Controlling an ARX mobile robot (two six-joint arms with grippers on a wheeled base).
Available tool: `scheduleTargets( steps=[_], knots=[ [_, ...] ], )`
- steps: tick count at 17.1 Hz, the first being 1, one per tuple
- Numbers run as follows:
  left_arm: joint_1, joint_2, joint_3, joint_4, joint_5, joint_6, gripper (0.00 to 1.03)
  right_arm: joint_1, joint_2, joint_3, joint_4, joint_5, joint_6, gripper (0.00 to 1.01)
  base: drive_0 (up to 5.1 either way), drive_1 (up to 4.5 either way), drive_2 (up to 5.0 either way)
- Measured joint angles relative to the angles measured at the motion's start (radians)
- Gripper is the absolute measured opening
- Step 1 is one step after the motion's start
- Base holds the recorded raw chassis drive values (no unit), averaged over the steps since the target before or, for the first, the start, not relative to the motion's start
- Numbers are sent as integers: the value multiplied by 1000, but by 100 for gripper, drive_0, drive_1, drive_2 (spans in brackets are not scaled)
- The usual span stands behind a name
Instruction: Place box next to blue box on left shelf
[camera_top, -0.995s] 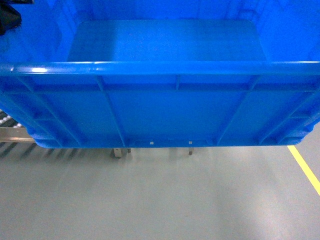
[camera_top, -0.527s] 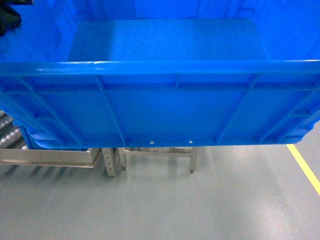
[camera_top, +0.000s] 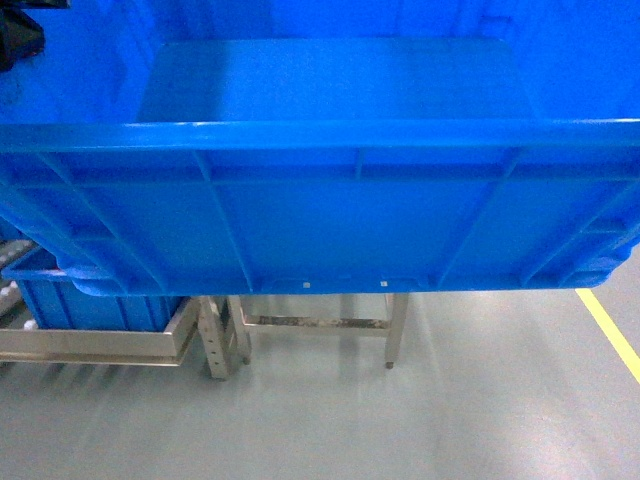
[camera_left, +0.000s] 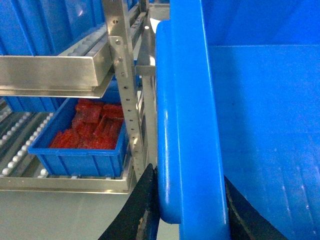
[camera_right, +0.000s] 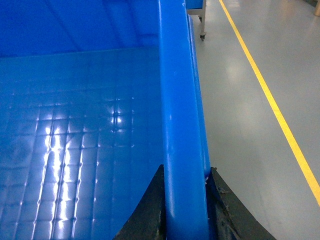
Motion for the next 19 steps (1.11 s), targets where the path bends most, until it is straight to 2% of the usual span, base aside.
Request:
scheduleTargets(
  steps=[19],
  knots=[
    [2, 0, 0, -6, -1, -1, 22, 0, 0, 0, 0, -1, 0, 14, -496, 249, 249]
  ],
)
